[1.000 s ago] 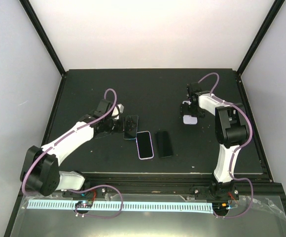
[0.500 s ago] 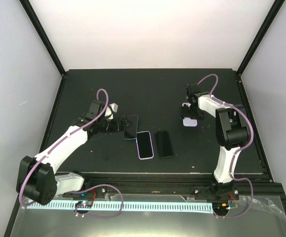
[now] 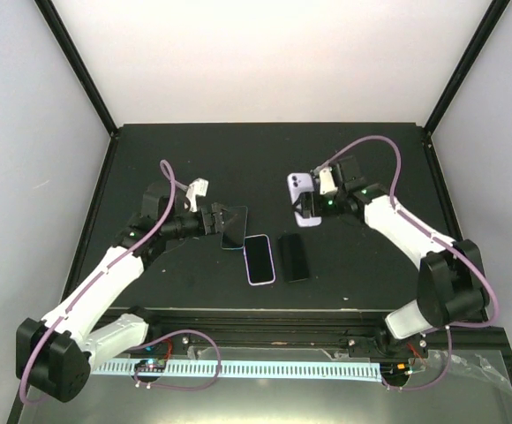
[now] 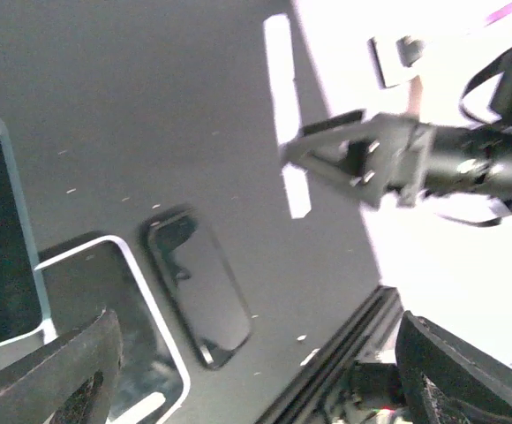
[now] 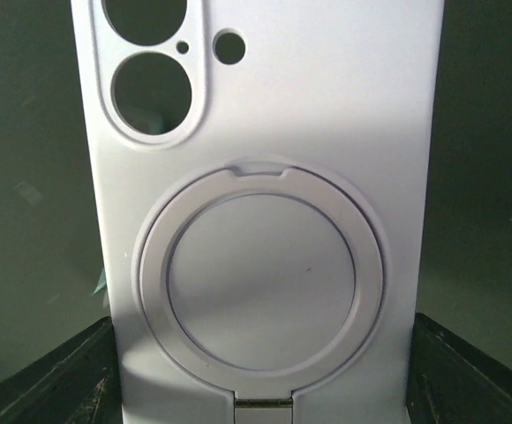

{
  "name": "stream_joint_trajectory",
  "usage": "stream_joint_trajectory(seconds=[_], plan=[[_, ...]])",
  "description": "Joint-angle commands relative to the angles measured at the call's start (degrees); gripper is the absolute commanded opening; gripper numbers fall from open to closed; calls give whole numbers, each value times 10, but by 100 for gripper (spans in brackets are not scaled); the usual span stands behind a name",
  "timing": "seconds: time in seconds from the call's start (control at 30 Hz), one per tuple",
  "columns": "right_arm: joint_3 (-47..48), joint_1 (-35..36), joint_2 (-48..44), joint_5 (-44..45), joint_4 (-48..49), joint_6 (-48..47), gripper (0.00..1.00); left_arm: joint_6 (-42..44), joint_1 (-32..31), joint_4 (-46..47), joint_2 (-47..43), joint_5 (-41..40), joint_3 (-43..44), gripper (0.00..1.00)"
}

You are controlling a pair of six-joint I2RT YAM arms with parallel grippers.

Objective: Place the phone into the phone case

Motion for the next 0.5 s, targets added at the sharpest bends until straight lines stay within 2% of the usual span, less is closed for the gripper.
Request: stream_joint_trajectory(seconds=[0.0, 0.17, 0.27, 0.33, 0.47], plan=[[-62, 51, -49, -146, 99, 50, 75, -66, 2, 105, -28, 70, -6, 86], [-128, 116, -111, -222, 241, 152, 76, -117, 1, 172, -41, 105, -24, 82], [-163, 146, -132, -248, 336, 223, 76, -186, -1, 272, -44, 136, -59, 76], [-173, 159, -138, -255, 371, 255, 76, -216, -4, 318, -47, 146, -74, 73], [-176, 173, -144, -269, 406, 277, 76, -233, -9, 342, -49, 152, -78, 64]])
